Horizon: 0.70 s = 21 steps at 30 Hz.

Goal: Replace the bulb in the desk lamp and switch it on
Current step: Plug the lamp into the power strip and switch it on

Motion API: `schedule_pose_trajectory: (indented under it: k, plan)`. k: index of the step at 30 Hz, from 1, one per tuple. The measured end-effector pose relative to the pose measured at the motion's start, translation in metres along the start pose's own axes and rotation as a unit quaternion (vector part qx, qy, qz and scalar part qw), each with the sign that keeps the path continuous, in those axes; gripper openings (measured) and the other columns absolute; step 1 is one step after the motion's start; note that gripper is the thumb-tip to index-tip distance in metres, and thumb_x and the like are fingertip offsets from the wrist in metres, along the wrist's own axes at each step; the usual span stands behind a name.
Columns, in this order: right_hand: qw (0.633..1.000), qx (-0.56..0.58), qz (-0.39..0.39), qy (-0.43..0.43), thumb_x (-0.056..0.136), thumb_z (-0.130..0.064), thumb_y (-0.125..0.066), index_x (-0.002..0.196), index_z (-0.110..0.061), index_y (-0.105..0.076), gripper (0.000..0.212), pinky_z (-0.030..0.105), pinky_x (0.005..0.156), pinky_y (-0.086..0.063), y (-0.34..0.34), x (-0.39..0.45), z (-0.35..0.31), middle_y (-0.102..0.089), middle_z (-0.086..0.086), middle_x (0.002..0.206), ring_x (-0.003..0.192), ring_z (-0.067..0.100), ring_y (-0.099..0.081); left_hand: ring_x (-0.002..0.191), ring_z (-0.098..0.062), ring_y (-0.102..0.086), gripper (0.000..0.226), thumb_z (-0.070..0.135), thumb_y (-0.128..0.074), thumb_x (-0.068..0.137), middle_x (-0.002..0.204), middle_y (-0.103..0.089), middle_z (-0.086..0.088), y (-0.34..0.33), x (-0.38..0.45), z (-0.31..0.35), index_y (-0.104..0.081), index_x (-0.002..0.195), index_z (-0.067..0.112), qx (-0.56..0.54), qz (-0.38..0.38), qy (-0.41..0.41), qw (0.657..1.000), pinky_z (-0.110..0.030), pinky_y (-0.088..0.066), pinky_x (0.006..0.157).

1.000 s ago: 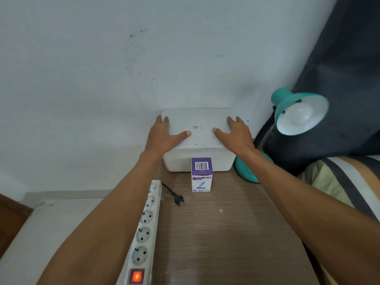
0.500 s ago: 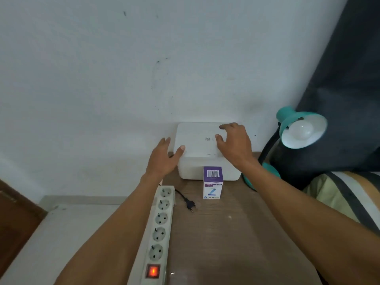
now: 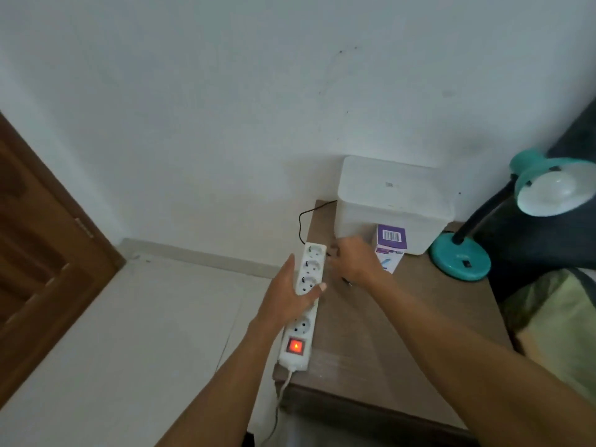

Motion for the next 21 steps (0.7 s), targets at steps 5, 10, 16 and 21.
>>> schedule_pose_trajectory:
  k: [5, 10, 16, 21]
  plan:
    - [0.997, -0.065, -0.024, -0.04, 0.093, -0.025, -0.058, 0.099, -0.006, -0.07, 0.023, 0.031, 0.065, -0.045, -0.033, -0.01, 0.008, -0.069, 0.012, 0.097, 0.083, 0.027, -0.064, 0.113, -0.004, -0.064, 0.096, 0.046, -0.089, 0.076, 0.131, -0.063, 0.013, -0.017, -0.018, -0.022, -0.031, 0.153, 0.038, -0.053, -0.055, -0.038, 0.996, -0.032, -0.054, 0.099]
    - [0.992, -0.08, 0.01, -0.093, 0.093, -0.008, -0.054, 0.103, -0.001, -0.067, 0.018, 0.038, 0.073, -0.049, -0.042, -0.01, 0.007, -0.066, 0.017, 0.105, 0.095, 0.033, -0.064, 0.11, 0.005, -0.059, 0.11, 0.04, -0.089, 0.078, 0.13, -0.056, 0.019, -0.016, -0.015, -0.023, -0.014, 0.158, 0.04, -0.067, -0.086, -0.053, 0.993, -0.022, -0.052, 0.094]
    - [0.984, -0.019, 0.014, -0.179, 0.089, -0.003, -0.052, 0.098, 0.001, -0.069, 0.019, 0.036, 0.067, -0.049, -0.042, -0.007, 0.011, -0.068, 0.019, 0.097, 0.089, 0.035, -0.065, 0.102, 0.011, -0.064, 0.1, 0.036, -0.093, 0.073, 0.118, -0.061, 0.027, -0.017, -0.012, -0.029, -0.024, 0.143, 0.054, -0.089, -0.067, -0.058, 0.992, -0.01, -0.05, 0.08]
    - [0.952, 0.159, 0.068, -0.254, 0.086, -0.012, -0.066, 0.091, -0.003, -0.072, 0.012, 0.039, 0.071, -0.057, -0.035, -0.001, 0.012, -0.072, 0.015, 0.09, 0.082, 0.028, -0.068, 0.103, 0.008, -0.065, 0.103, 0.038, -0.094, 0.071, 0.119, -0.065, 0.021, -0.017, -0.013, -0.029, -0.032, 0.154, 0.04, -0.097, -0.056, -0.076, 0.991, -0.01, -0.053, 0.081]
Point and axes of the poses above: each hand's wrist, its own x-axis towards the middle knuckle, its own y-axis out of the back of the hand, z = x × y, the point moved 1 cm from there along x, towards the middle knuckle
